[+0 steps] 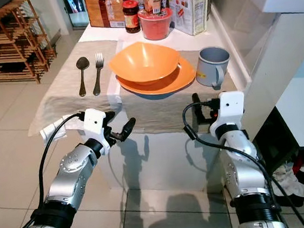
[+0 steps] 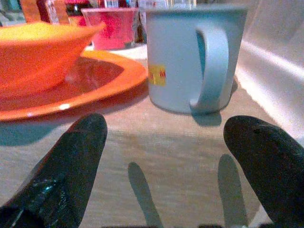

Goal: Setting the table

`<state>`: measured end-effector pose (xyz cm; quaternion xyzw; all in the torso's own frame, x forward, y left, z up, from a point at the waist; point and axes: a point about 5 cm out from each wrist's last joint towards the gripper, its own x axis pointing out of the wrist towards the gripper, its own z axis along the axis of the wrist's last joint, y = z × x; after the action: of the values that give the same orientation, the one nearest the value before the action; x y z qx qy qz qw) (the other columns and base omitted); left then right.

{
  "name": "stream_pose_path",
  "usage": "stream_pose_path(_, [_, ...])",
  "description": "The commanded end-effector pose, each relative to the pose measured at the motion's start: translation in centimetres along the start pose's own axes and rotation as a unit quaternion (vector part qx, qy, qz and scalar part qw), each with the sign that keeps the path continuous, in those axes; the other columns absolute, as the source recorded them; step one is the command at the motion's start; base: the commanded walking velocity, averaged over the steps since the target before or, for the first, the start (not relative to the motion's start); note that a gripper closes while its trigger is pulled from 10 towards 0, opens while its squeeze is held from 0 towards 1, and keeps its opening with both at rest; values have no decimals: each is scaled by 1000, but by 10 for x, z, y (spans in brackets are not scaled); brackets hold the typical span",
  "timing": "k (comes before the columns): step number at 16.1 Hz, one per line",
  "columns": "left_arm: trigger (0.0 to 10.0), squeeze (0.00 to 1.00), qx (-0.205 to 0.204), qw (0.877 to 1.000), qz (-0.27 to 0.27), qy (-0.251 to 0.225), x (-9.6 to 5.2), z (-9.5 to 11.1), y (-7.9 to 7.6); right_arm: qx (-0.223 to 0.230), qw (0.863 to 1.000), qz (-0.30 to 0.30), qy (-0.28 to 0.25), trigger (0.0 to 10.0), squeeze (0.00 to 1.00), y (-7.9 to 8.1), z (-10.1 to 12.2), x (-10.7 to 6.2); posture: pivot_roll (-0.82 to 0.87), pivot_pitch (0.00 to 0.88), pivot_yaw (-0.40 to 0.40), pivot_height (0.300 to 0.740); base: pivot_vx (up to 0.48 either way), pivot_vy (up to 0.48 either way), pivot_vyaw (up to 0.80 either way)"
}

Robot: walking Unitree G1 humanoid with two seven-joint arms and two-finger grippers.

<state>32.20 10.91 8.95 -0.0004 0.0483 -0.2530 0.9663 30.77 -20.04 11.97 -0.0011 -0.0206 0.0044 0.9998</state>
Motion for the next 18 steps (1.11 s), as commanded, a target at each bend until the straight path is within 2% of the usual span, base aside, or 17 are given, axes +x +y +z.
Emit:
stream_pose_path(1, [10000,0,-2,1000,2,-6,0,3,3,7,1000,-2,-9,10000,0,0,6,0,32,0,19,740,0,0,0])
stream_pose_path(4, [10000,0,20,999,-24,-13,-2,11,0,9,1000,-9,-8,10000,0,-1,6,0,34,0,19,740,0,0,0])
stream_pose_path(8, [10000,0,15,1000,-11,-9,-3,8,3,8,1000,-21,-5,10000,0,-5,5,0,34,0,16,740,0,0,0])
stream_pose_path(11, [10000,0,5,1000,-10,-10,-4,8,-2,2,1000,-17,6,10000,0,1,-4,-6,26,0,21,740,0,0,0])
stream_pose_path(15, [10000,0,3,1000,-10,-4,-9,4,-2,-6,1000,-23,18,10000,0,-2,-11,-17,9,0,18,740,0,0,0])
stream_pose_path(18, [10000,0,-1,1000,-5,5,-15,-1,-1,-45,998,-29,24,10000,0,-5,-10,-23,7,0,16,740,0,0,0])
